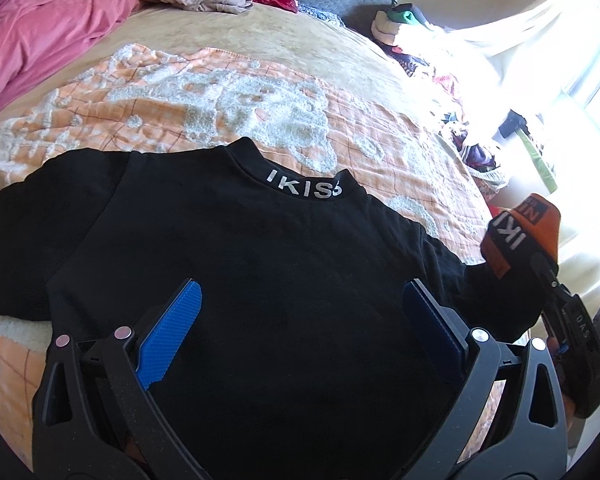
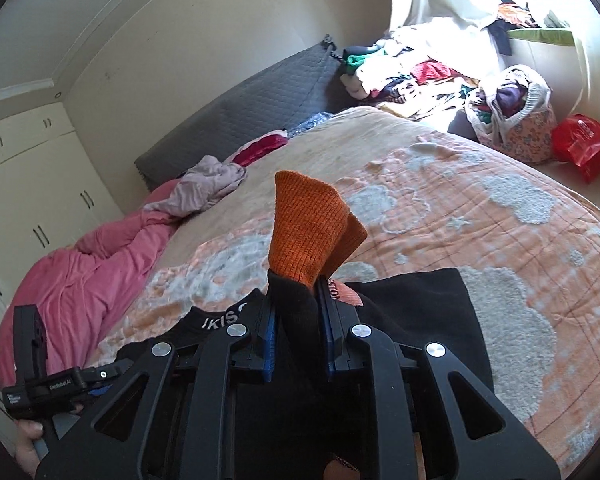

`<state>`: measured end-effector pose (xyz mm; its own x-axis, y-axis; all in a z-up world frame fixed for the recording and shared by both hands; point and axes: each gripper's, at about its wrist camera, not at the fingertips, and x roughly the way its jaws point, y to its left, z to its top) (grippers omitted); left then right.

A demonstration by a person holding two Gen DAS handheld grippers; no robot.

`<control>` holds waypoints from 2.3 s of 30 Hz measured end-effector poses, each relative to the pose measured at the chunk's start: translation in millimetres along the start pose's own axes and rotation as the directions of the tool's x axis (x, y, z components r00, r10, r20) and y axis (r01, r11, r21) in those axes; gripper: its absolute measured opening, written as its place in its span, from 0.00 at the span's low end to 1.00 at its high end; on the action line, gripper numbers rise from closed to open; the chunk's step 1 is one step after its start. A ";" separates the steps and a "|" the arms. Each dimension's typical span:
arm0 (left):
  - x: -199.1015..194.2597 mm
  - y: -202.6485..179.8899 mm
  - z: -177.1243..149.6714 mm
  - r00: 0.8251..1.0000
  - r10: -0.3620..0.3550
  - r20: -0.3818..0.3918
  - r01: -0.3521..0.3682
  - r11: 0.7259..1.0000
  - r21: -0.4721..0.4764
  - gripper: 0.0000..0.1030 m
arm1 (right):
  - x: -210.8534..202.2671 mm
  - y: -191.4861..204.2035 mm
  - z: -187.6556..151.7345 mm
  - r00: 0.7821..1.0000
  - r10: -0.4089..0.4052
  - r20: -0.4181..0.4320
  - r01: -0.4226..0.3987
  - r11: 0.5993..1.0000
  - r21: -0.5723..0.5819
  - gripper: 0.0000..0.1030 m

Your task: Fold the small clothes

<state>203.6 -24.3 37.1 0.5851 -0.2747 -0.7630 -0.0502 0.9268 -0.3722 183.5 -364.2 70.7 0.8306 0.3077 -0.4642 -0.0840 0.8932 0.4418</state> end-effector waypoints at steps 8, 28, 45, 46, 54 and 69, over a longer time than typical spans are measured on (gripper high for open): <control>5.3 16.1 -5.5 0.999 -0.030 -0.025 0.029 0.998 -0.047 0.92 | 31.6 31.6 -27.1 0.993 0.052 -0.102 -0.060 0.996 -0.071 0.16; 44.5 6.9 -27.3 0.969 -0.215 -0.124 0.197 0.970 -0.144 0.74 | 47.1 26.7 -49.1 0.971 0.118 -0.209 -0.122 0.992 -0.009 0.34; 85.1 -48.0 -45.9 0.965 -0.167 -0.203 0.165 0.986 -0.028 0.10 | 14.8 -26.6 -33.7 0.992 0.000 -0.125 0.010 0.997 0.075 0.38; 80.8 -49.3 -44.3 0.969 -0.163 -0.188 0.163 0.987 -0.014 0.04 | 14.9 -27.6 -33.4 0.992 -0.007 -0.126 0.016 0.997 0.077 0.38; 25.3 -39.7 -19.1 0.986 -0.164 -0.043 0.165 0.986 0.032 0.04 | 15.8 -33.1 -33.2 0.992 -0.027 -0.127 0.039 0.995 0.095 0.38; -35.6 10.8 -1.8 0.993 -0.063 0.100 0.065 0.998 -0.011 0.04 | 20.1 -33.0 -36.4 0.988 -0.049 -0.143 0.062 0.994 0.085 0.38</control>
<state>180.7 -5.0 59.4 0.6648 -0.3060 -0.6815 -0.0210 0.9043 -0.4265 182.9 -375.5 18.8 0.7462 0.3075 -0.5905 0.0144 0.8793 0.4761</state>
